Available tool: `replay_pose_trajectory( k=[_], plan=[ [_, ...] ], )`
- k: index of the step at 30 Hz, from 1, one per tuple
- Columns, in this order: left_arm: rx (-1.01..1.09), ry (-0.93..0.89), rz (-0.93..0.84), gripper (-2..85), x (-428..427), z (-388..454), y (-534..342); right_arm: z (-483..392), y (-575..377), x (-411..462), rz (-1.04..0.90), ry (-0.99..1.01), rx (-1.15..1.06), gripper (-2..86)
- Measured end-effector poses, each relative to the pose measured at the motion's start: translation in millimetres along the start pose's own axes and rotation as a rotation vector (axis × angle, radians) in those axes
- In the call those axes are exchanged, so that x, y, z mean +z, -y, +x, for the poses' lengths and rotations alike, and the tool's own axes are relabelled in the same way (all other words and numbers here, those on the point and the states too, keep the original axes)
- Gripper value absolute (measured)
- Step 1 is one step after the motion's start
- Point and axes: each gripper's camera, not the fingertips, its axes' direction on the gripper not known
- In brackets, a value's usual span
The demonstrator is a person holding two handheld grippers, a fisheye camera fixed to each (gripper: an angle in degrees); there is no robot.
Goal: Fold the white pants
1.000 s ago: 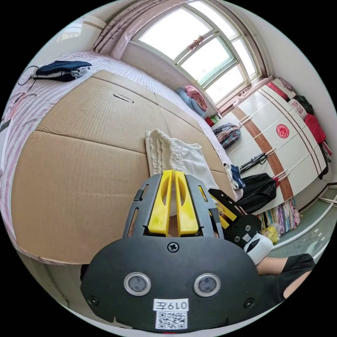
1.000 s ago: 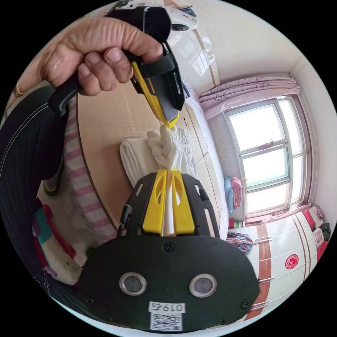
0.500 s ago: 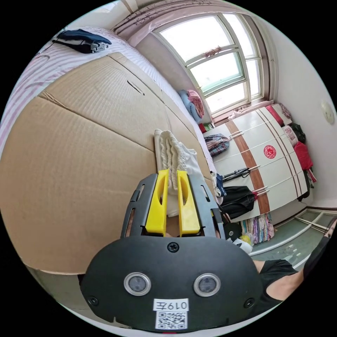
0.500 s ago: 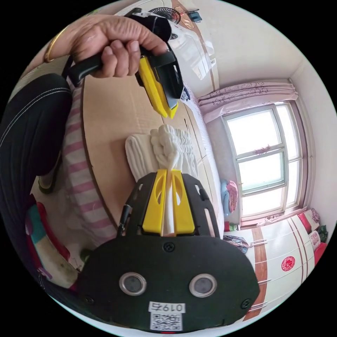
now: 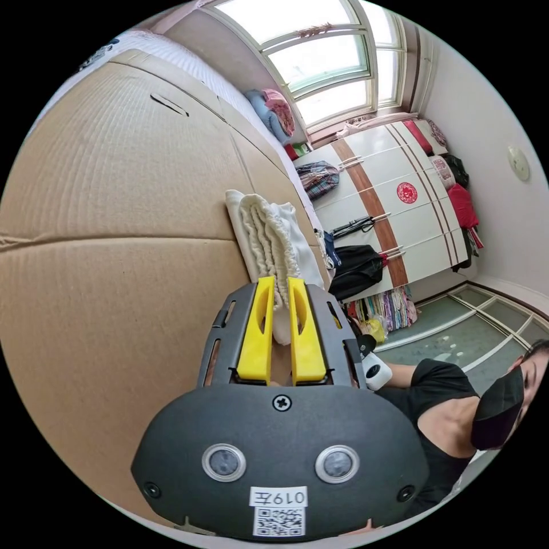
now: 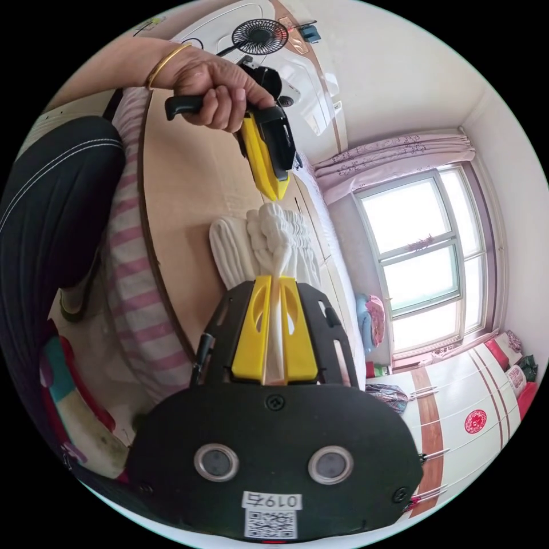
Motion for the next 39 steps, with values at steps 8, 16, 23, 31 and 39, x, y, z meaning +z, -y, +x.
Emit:
replay_pose_trajectory(
  k=[8, 16, 23, 31, 39],
  plan=[
    [0.007, -0.033, -0.101, 1.5, 28.1, -28.0, 25.3, 7.3, -10.7, 3.7, -0.020, -0.005, -0.019, 1.9],
    [0.019, -0.041, -0.147, 1.2, 43.7, -47.5, 45.1, 9.1, -17.8, 8.5, -0.021, -0.019, -0.020, 0.3],
    [0.007, -0.070, -0.163, 1.0, 50.6, -67.1, 55.4, 13.4, -23.8, 11.3, -0.011, -0.037, -0.008, -0.5],
    [0.021, -0.062, -0.208, 1.2, 58.6, -77.3, 64.9, 12.4, -28.6, 16.4, -0.009, -0.037, -0.002, -0.6],
    [0.066, -0.089, -0.263, 1.2, 68.2, -80.1, 75.8, 8.5, -30.4, 17.0, 0.002, -0.034, 0.002, -0.4]
  ],
)
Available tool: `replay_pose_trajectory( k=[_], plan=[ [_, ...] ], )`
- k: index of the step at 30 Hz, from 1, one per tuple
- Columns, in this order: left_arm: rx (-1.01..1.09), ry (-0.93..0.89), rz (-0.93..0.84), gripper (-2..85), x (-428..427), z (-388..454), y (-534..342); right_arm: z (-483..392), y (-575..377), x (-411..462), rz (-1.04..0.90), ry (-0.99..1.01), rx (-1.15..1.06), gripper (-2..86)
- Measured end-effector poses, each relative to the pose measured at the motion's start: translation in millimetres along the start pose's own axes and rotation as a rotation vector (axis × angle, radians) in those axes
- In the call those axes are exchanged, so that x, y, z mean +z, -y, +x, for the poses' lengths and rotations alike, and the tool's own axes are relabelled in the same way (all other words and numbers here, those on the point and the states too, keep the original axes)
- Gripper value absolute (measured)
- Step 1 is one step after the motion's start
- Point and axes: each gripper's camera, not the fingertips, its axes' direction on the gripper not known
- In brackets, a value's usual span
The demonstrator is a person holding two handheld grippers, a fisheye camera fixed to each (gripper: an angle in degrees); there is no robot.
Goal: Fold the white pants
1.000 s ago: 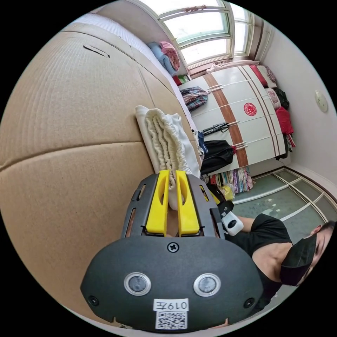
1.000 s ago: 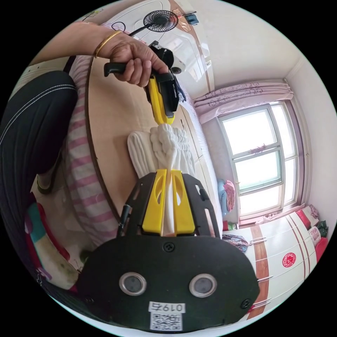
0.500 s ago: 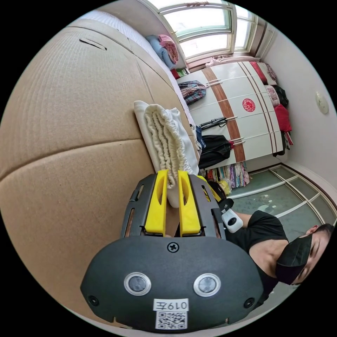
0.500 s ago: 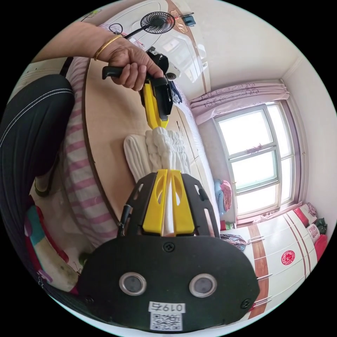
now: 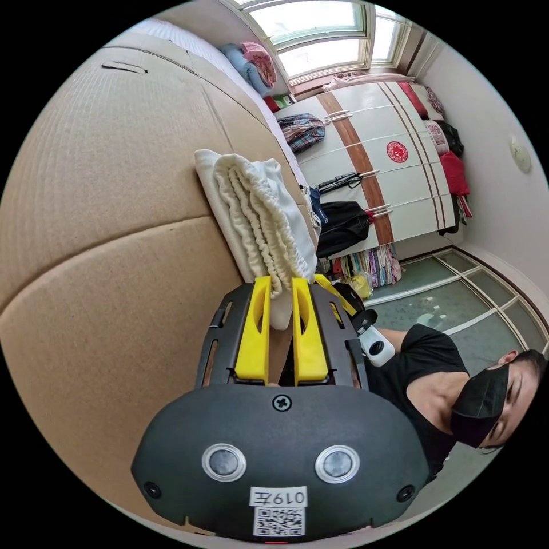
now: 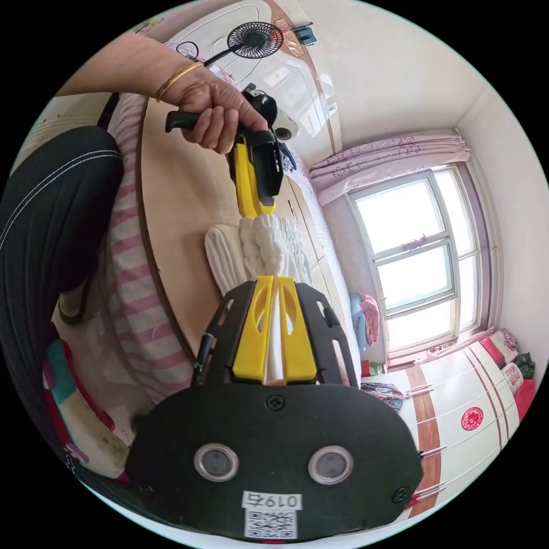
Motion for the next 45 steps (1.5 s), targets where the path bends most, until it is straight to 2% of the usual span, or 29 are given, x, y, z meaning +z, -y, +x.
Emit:
replay_pose_trajectory(
  k=[5, 10, 14, 36, 45],
  plan=[
    [-0.013, -0.059, 0.002, 1.1, -0.5, -8.9, 6.7, -5.4, -0.6, 2.3, 0.000, -0.007, -0.005, 1.2],
    [0.024, 0.000, 0.019, 1.2, -4.0, -1.8, 7.8, -4.5, 3.5, 5.4, -0.024, 0.017, 0.017, 7.6],
    [-0.001, -0.060, 0.068, 1.2, -15.9, -0.5, 6.9, -3.4, 5.3, 5.7, -0.051, 0.048, 0.033, 9.8],
    [-0.102, -0.144, 0.114, 1.6, -43.8, 34.8, 5.1, -28.7, 11.0, -30.8, -0.104, -0.003, -0.100, 11.2],
    [-0.121, -0.137, 0.119, 1.9, -43.4, 66.1, -2.4, -26.4, 15.6, -62.5, -0.104, -0.083, -0.106, 4.3]
  ],
)
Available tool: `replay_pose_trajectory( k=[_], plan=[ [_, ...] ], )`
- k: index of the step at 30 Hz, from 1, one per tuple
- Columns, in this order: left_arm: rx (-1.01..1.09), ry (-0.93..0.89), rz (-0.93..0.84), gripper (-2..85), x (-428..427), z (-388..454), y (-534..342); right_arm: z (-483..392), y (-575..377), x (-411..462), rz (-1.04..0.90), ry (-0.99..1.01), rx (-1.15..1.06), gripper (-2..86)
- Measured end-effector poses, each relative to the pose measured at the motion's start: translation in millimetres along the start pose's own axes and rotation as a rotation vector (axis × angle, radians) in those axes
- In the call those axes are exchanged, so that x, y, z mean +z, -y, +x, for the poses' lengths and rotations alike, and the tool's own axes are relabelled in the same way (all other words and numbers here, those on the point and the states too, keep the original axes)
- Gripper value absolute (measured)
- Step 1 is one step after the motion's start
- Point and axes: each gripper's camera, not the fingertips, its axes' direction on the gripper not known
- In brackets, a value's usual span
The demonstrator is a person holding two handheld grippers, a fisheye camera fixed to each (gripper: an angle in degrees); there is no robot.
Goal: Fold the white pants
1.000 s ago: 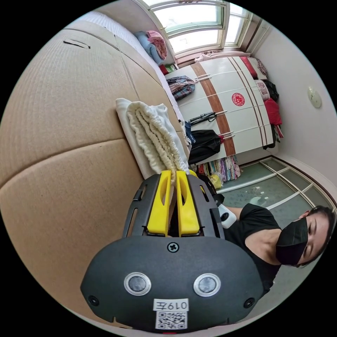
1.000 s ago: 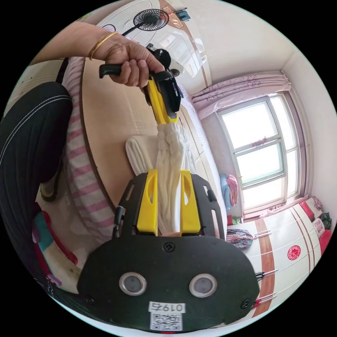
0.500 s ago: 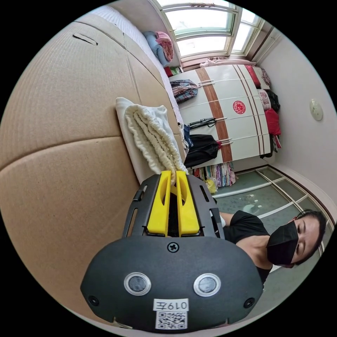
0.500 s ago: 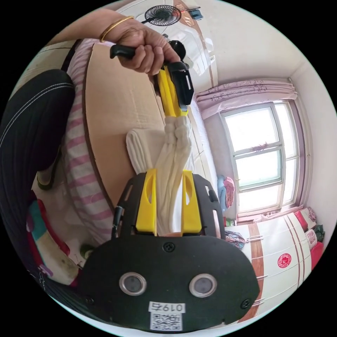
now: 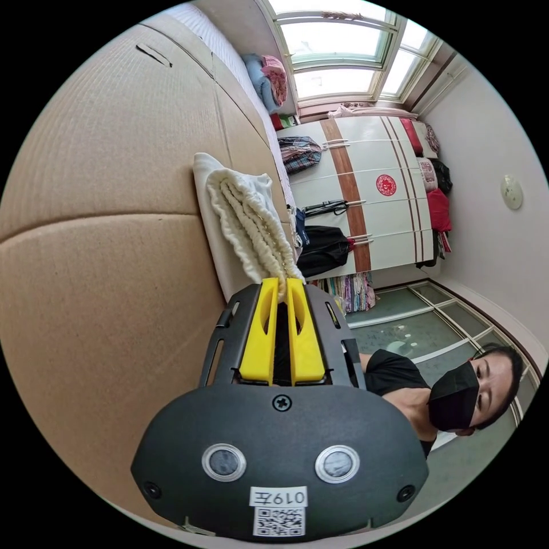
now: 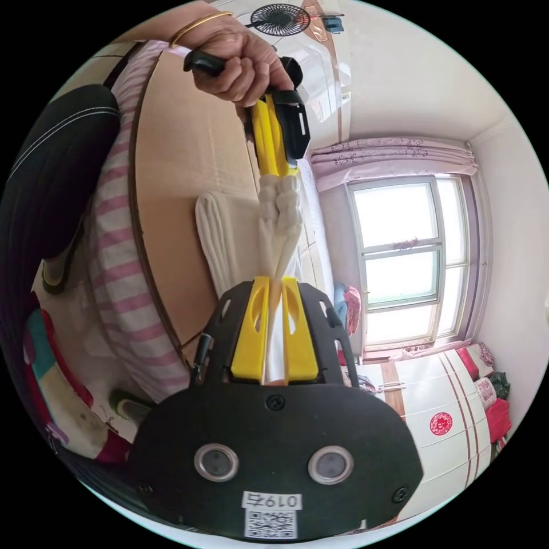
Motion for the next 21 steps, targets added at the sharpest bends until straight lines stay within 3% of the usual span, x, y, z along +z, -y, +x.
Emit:
replay_pose_trajectory(
  k=[8, 21],
  plan=[
    [-0.013, 0.111, -0.017, 1.9, 13.6, 36.7, -16.4, -3.2, 0.2, -33.7, -0.009, 0.031, -0.106, 3.0],
    [-0.041, 0.112, 0.001, 2.0, 50.2, 108.8, -49.0, 21.5, -5.4, -92.6, -0.007, 0.045, -0.120, 2.7]
  ],
)
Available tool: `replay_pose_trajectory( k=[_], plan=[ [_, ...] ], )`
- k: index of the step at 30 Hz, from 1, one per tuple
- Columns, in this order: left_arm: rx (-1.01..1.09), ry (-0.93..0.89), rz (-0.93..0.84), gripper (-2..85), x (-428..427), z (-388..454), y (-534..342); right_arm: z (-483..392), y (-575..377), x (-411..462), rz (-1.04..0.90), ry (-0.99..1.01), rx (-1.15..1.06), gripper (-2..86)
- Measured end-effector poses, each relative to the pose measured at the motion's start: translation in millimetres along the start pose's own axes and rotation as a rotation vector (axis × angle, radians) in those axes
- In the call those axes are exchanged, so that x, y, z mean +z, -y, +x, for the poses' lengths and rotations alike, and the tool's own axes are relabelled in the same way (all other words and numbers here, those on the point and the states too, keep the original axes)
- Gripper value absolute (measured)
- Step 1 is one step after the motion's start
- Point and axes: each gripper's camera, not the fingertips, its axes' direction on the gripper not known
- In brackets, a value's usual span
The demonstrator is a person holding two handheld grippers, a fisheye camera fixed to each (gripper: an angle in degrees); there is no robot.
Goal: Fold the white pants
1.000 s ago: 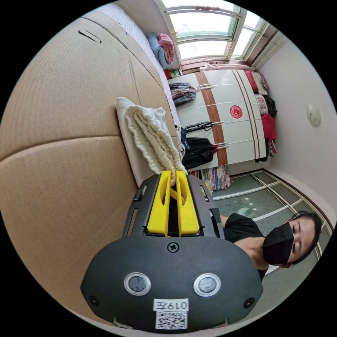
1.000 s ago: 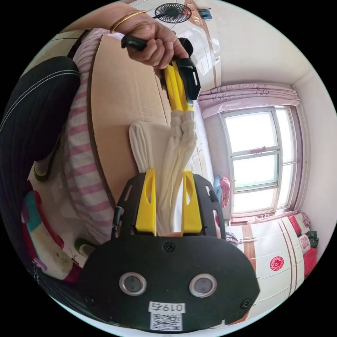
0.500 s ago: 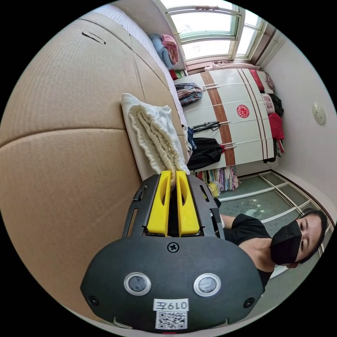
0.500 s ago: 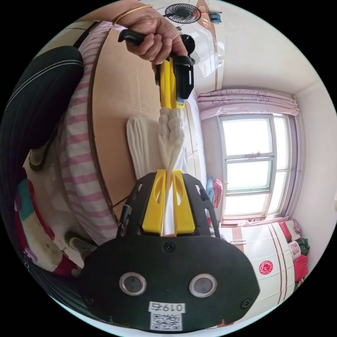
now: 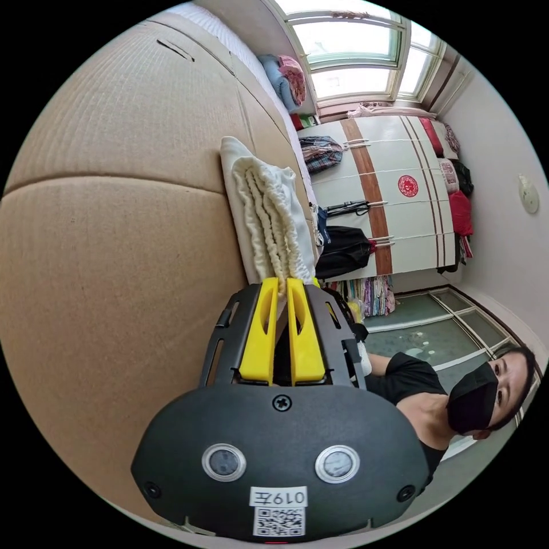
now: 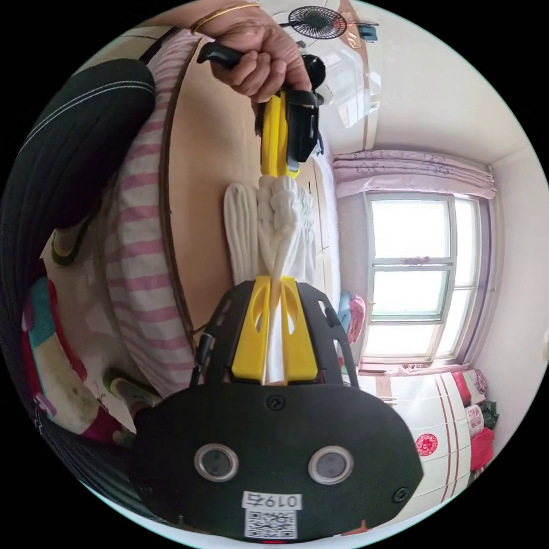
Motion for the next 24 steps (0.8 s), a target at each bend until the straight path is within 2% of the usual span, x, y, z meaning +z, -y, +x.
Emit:
replay_pose_trajectory(
  k=[7, 10, 13, 15, 17, 21, 24],
  plan=[
    [0.039, 0.015, 0.094, 1.7, 3.7, 56.2, -32.8, 11.6, -13.0, -39.4, 0.042, -0.055, 0.053, 6.0],
    [0.121, 0.094, 0.192, 1.6, 0.1, 104.2, -55.4, 33.7, -24.4, -64.0, 0.083, -0.040, 0.142, 8.2],
    [0.326, 0.466, 0.312, 1.2, 16.0, 188.7, -88.6, 73.7, -49.9, -94.8, 0.173, 0.095, 0.331, 7.9],
    [0.464, 0.874, 0.297, 1.0, 67.4, 258.3, -111.4, 95.5, -65.0, -98.4, 0.133, 0.150, 0.437, 6.3],
    [0.534, 1.028, 0.236, 0.9, 113.9, 295.7, -120.0, 118.7, -90.3, -99.4, 0.087, 0.193, 0.534, 5.3],
    [0.667, 1.142, 0.113, 0.8, 201.9, 358.3, -129.7, 151.1, -134.6, -106.5, 0.038, 0.234, 0.618, 6.1],
    [0.715, 1.098, 0.118, 0.8, 238.2, 387.2, -131.9, 170.6, -175.5, -110.0, -0.009, 0.266, 0.702, 6.0]
  ],
)
